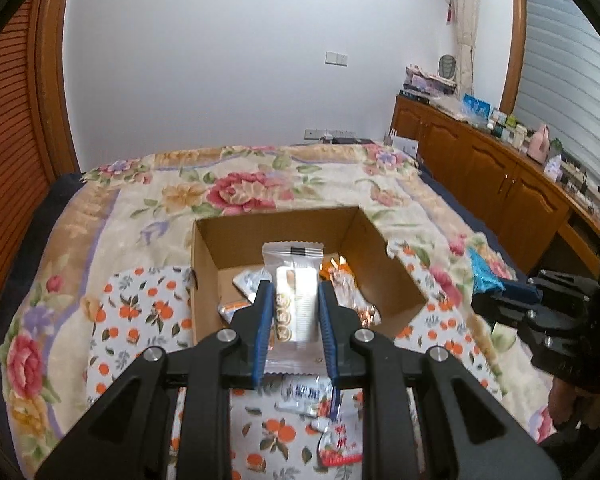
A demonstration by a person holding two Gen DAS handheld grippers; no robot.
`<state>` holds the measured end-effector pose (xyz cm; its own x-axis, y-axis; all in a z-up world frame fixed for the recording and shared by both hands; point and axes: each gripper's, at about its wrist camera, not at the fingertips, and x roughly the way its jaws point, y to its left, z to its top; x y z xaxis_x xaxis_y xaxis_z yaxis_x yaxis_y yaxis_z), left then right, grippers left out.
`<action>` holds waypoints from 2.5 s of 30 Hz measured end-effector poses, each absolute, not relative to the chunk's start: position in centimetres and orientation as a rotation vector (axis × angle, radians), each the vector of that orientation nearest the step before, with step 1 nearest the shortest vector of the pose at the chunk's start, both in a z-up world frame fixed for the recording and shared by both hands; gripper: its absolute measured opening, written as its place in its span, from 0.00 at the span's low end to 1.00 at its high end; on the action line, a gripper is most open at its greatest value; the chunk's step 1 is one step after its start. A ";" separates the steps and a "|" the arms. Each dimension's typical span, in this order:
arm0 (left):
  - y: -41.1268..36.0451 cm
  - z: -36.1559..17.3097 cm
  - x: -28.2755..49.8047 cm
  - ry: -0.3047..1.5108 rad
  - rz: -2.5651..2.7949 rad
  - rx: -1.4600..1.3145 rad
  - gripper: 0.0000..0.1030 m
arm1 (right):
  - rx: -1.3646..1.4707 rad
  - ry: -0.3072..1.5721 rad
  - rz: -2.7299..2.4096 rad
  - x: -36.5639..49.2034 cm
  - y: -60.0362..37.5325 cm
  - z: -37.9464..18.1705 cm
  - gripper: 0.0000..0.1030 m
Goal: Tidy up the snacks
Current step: 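Lift both held packets and carry them over the cardboard box, then open both tools to drop the packets into the box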
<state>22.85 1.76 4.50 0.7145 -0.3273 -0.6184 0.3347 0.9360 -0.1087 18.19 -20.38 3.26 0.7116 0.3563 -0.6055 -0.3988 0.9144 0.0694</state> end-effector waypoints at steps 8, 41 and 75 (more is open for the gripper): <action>1.0 5.2 27.0 0.659 -0.381 -0.018 0.19 | -0.084 0.647 0.423 21.8 -19.6 3.7 0.23; -0.7 -10.4 34.2 0.969 -0.371 0.033 0.20 | -0.118 0.903 0.331 32.3 -18.3 -10.0 0.23; 0.6 -8.8 32.3 0.908 -0.328 -0.013 0.79 | -0.103 0.915 0.279 31.4 -19.3 -10.1 0.62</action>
<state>32.35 0.61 -8.81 0.5687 -0.2848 -0.7716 0.2737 0.9502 -0.1490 31.42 -19.31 -10.08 0.5762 0.1947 -0.7938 -0.2818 0.9590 0.0306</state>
